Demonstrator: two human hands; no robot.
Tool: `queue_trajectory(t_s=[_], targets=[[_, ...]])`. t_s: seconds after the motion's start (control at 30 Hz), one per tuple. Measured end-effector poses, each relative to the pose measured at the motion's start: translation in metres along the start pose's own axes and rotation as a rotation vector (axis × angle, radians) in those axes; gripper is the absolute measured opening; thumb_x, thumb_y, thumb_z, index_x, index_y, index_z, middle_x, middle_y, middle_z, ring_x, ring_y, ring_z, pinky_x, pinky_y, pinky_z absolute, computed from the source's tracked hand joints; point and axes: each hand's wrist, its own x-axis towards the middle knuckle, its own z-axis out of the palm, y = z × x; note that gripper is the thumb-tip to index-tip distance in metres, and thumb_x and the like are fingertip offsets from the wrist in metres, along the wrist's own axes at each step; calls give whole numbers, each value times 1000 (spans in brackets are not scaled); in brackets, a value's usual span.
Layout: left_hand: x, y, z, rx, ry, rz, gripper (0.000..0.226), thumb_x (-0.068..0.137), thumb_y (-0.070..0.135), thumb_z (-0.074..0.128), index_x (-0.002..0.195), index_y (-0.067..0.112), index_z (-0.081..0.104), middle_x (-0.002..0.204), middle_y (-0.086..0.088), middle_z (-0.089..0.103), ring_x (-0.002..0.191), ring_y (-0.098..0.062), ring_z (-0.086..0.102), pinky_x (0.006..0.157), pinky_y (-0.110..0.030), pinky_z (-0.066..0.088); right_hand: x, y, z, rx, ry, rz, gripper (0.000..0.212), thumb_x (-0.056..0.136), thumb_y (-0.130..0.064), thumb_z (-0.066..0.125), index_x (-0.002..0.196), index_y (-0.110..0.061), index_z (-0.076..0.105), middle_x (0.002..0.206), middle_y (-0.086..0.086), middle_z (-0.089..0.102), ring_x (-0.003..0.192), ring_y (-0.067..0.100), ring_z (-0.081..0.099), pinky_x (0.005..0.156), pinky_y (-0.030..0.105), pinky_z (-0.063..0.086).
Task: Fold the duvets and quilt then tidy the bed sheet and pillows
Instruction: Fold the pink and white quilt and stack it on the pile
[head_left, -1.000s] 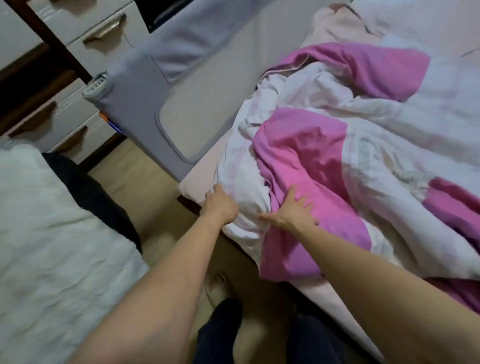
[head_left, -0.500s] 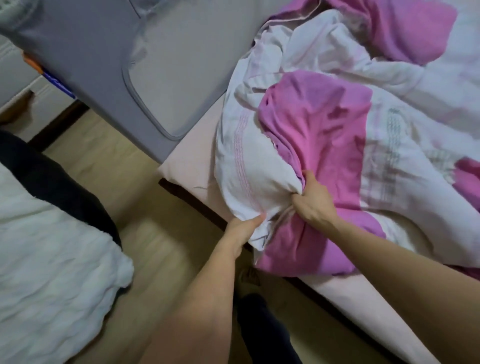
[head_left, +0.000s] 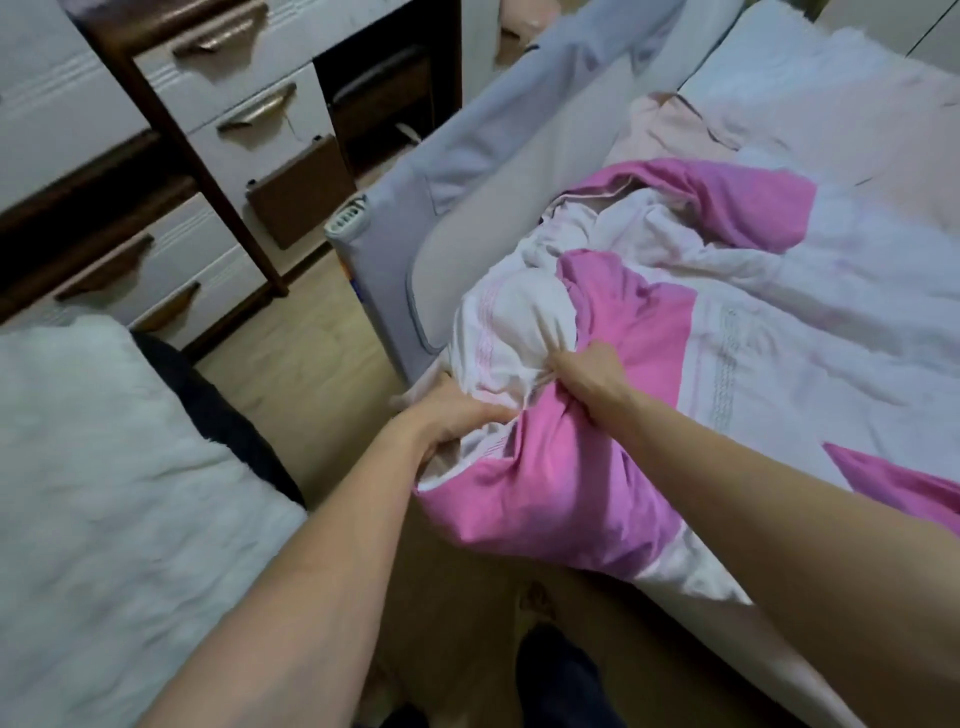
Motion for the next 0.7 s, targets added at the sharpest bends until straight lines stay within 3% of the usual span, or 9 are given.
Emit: queue_trajectory(t_s=[0.07,0.13,0.2,0.27,0.37,0.47,0.53,0.63,0.7], targets=[[-9,-23,-18,160,19,40,114,46,52,77,144,21,28,138,4,49,117,-18,54,101,-34,45,-28,-3,23,2,18,11,26,77,-10,52,53,-3,58,34,4,48,22,13,39,30,11,24],[-28,-36,-33,313,35,145,109,58,51,64,150,16,18,148,-4,35,130,-23,44,107,-33,39,-54,0,43,-20,28,7,27,77,-9,53,51,-5,55,42,6,51,30,15,45,34,18,32],[-61,-26,-68,498,12,263,71,81,32,58,143,11,33,143,-11,42,123,-22,48,100,-25,39,-77,-4,62,-18,35,16,25,78,-9,58,53,-7,53,50,6,52,45,17,49,46,25,39],[-89,-10,-115,672,-46,214,38,94,13,49,131,8,50,132,-11,54,112,-25,53,86,-20,39,-96,-16,84,39,32,26,17,74,-9,65,61,-4,56,59,6,54,55,18,51,51,28,40],[-112,-8,-167,851,106,115,37,97,21,49,130,5,54,132,-12,56,117,-28,54,88,-26,39,-114,-39,126,208,49,-44,20,66,-4,66,84,-2,59,75,8,54,70,19,54,50,25,44],[-113,-49,-160,675,160,71,41,91,24,61,123,-1,57,124,-18,61,109,-30,59,79,-28,44,-133,-31,172,179,1,-94,49,65,-9,61,112,-2,50,103,15,59,95,28,58,80,40,53],[-116,-74,-145,490,76,-47,47,87,35,65,115,-2,59,113,-14,65,95,-26,64,71,-26,48,-137,-12,183,135,3,-87,47,69,-15,60,114,-2,51,110,16,61,101,30,59,89,43,49],[-112,-93,-136,392,-90,-137,42,86,38,61,107,1,64,99,-8,67,73,-16,62,56,-21,46,-126,-11,161,117,58,-153,29,78,-27,60,97,-5,56,88,9,62,78,22,58,70,35,51],[-107,-102,-132,270,-103,-77,37,87,37,57,107,6,66,102,-10,69,80,-19,64,65,-26,52,-107,-35,143,159,130,-265,39,75,-31,57,100,-1,58,82,7,59,73,18,55,61,25,45]])
